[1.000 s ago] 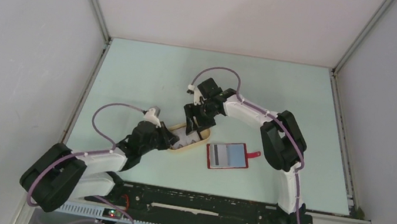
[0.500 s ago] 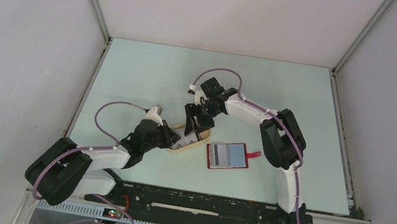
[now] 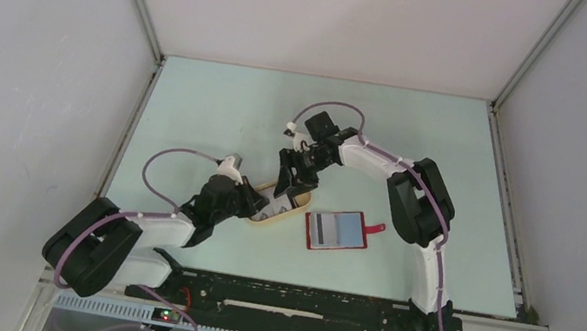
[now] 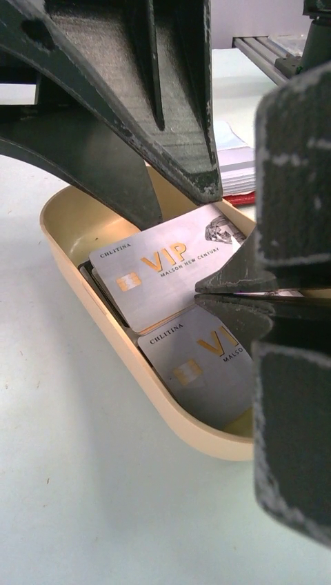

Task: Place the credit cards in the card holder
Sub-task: Pick up the credit card from the storage box.

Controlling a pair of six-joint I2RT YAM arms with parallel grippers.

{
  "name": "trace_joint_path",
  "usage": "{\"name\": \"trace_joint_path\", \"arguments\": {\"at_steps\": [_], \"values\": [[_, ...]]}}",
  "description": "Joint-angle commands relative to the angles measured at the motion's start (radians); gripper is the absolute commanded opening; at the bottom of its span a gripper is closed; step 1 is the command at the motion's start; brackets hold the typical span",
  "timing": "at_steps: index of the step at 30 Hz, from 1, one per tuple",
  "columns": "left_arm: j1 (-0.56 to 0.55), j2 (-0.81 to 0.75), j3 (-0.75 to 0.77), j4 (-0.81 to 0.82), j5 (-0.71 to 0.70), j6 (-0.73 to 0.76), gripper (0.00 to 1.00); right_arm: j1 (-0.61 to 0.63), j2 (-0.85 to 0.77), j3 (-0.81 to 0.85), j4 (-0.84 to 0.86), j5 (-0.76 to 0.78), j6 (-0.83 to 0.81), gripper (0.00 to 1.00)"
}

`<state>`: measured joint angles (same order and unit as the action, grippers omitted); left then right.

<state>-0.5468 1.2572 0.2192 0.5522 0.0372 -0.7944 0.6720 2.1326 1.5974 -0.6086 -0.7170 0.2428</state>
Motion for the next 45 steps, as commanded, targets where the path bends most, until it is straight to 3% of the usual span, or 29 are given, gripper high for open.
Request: {"name": "trace_joint_path", "arguments": {"at_steps": [1, 13, 22, 29, 38, 42, 45], "values": [[-0.004, 0.021, 0.025, -0.05, 0.004, 0.026, 0.04, 0.0, -0.01, -0.007, 0.038, -0.122, 0.053, 0.66], [-0.004, 0.019, 0.017, -0.025, 0.019, 0.02, 0.04, -0.012, 0.005, -0.037, 0.098, -0.217, 0.119, 0.63], [-0.004, 0.017, 0.006, 0.001, 0.025, 0.012, 0.04, 0.0, 0.041, -0.042, 0.119, -0.213, 0.136, 0.46], [-0.004, 0.001, -0.001, 0.005, 0.022, 0.015, 0.05, -0.007, 0.053, -0.027, 0.097, -0.109, 0.12, 0.24], [-0.002, -0.028, -0.006, 0.01, 0.027, 0.021, 0.08, -0.035, 0.056, -0.026, 0.104, -0.127, 0.094, 0.0], [-0.001, -0.097, -0.012, -0.015, 0.025, 0.031, 0.12, -0.062, 0.048, -0.028, 0.116, -0.165, 0.082, 0.0], [0.001, -0.173, -0.014, -0.057, 0.019, 0.044, 0.22, -0.077, 0.043, -0.03, 0.131, -0.226, 0.059, 0.0]]}}
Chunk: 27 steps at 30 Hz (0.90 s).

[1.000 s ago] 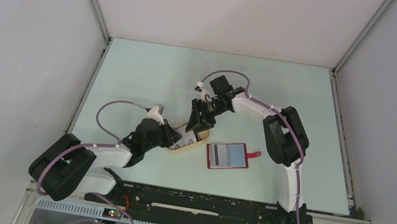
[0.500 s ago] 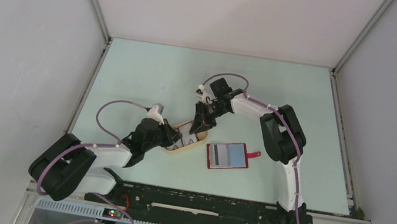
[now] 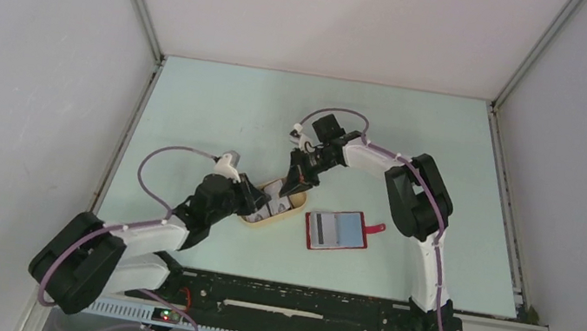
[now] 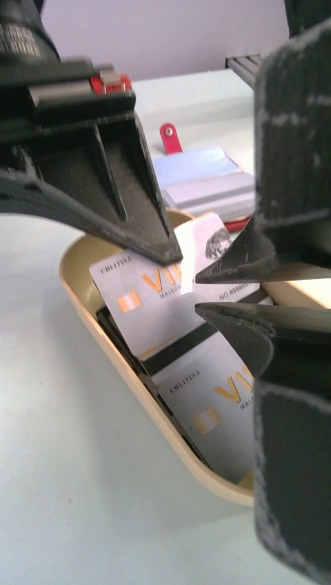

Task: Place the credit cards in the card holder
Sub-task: Pick up the credit card from the storage box.

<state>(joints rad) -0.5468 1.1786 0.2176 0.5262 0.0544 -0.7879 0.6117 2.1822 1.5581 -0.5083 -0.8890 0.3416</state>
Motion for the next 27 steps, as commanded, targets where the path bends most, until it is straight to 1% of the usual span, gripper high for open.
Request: {"name": "trace_joint_path", "arguments": {"at_steps": [1, 4, 9, 11, 14, 18, 21, 27], "values": [[0.002, -0.122, -0.014, -0.044, 0.0, 0.042, 0.25, -0.02, -0.007, 0.01, 0.033, -0.068, -0.045, 0.0], [0.011, -0.209, -0.03, -0.075, -0.008, 0.045, 0.37, -0.031, 0.001, 0.02, 0.037, -0.115, -0.07, 0.0], [0.048, -0.328, -0.071, -0.097, 0.021, 0.052, 0.54, -0.045, 0.037, 0.073, 0.015, -0.194, -0.107, 0.0], [0.069, -0.357, -0.093, -0.076, 0.057, 0.047, 0.6, -0.048, 0.047, 0.091, 0.0, -0.236, -0.136, 0.0], [0.096, -0.357, -0.12, -0.019, 0.125, 0.042, 0.68, -0.051, 0.052, 0.102, -0.011, -0.288, -0.166, 0.0], [0.111, -0.32, -0.119, 0.028, 0.192, 0.038, 0.7, -0.057, 0.053, 0.11, -0.027, -0.319, -0.19, 0.0], [0.118, -0.297, -0.129, 0.063, 0.205, 0.01, 0.69, -0.062, 0.049, 0.112, -0.033, -0.368, -0.211, 0.0], [0.143, -0.248, -0.169, 0.232, 0.265, -0.051, 0.7, -0.062, 0.03, 0.124, -0.055, -0.427, -0.239, 0.0]]}}
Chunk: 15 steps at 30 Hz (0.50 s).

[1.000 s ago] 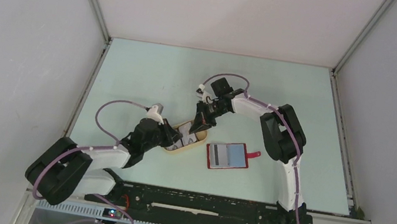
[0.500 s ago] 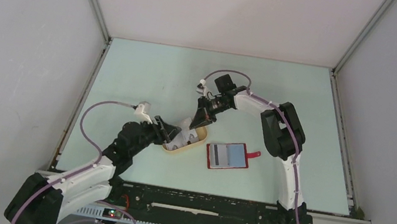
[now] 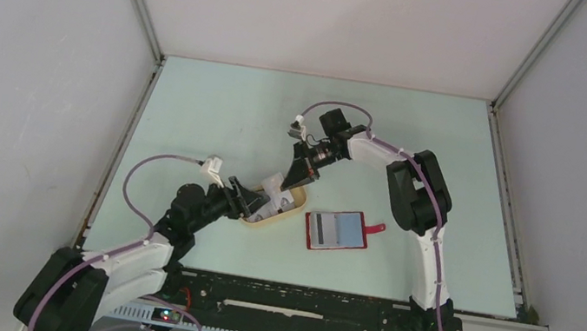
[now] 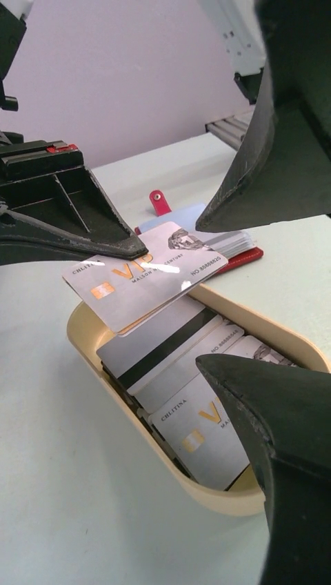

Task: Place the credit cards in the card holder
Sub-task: Pick up the credit card from the storage box, then place the credit card in the storage box.

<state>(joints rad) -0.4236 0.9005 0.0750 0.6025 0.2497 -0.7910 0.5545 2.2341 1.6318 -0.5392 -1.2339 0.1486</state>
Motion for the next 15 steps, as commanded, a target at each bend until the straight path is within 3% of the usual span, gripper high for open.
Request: {"name": "trace_joint_path", "arguments": {"at_steps": [1, 9, 15], "values": [[0.027, 0.047, -0.03, 0.179, 0.077, -0.058, 0.7, -0.004, -0.023, 0.051, -0.028, -0.089, -0.049, 0.0], [0.052, 0.2, -0.032, 0.424, 0.145, -0.155, 0.52, 0.013, -0.028, 0.055, -0.038, -0.139, -0.06, 0.0], [0.063, 0.394, -0.047, 0.749, 0.208, -0.269, 0.44, 0.03, -0.022, 0.063, -0.052, -0.166, -0.073, 0.0]]}}
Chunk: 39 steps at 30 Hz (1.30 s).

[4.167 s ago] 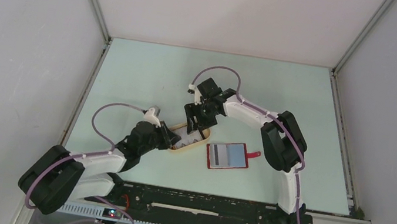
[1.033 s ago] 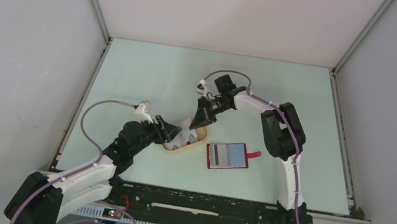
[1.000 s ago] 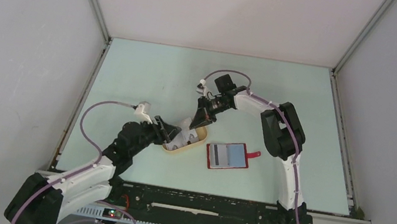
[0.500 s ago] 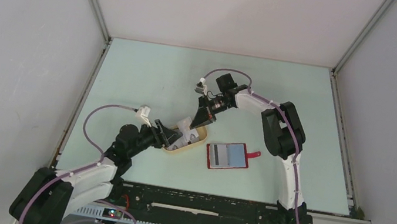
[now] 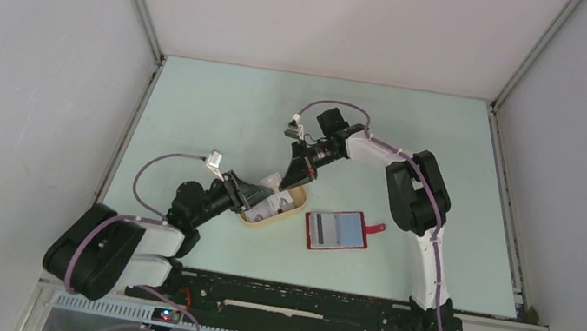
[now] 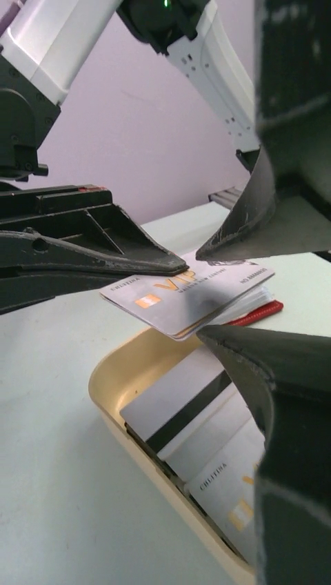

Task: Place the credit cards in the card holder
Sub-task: Place the credit card in the storage box.

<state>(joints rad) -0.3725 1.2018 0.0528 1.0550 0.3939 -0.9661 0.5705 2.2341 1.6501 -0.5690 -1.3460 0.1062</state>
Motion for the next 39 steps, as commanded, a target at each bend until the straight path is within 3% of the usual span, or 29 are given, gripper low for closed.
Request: {"name": "trace_joint_path", "arguments": {"at_steps": [1, 4, 7, 16, 20, 33, 36, 39], "values": [[0.013, 0.132, -0.028, 0.354, 0.076, -0.115, 0.39, 0.015, -0.019, 0.047, -0.028, -0.055, -0.033, 0.0], [0.017, 0.239, -0.01, 0.434, 0.111, -0.145, 0.25, 0.02, -0.015, 0.053, -0.044, -0.057, -0.045, 0.0], [0.017, 0.298, 0.005, 0.464, 0.127, -0.155, 0.01, 0.021, -0.017, 0.063, -0.075, -0.016, -0.073, 0.02], [0.017, 0.314, -0.029, 0.458, 0.073, -0.095, 0.0, 0.014, -0.063, 0.114, -0.209, 0.172, -0.225, 0.48], [0.017, 0.356, -0.024, 0.458, 0.077, -0.087, 0.0, 0.032, -0.109, 0.105, -0.218, 0.279, -0.274, 0.57], [0.017, 0.397, -0.004, 0.459, 0.061, -0.095, 0.0, 0.093, -0.09, 0.106, -0.205, 0.405, -0.31, 0.58], [0.017, 0.394, -0.001, 0.459, 0.06, -0.098, 0.0, 0.099, -0.074, 0.111, -0.206, 0.406, -0.31, 0.54], [0.017, 0.401, 0.0, 0.459, 0.06, -0.1, 0.0, 0.098, -0.061, 0.121, -0.212, 0.401, -0.308, 0.45]]}}
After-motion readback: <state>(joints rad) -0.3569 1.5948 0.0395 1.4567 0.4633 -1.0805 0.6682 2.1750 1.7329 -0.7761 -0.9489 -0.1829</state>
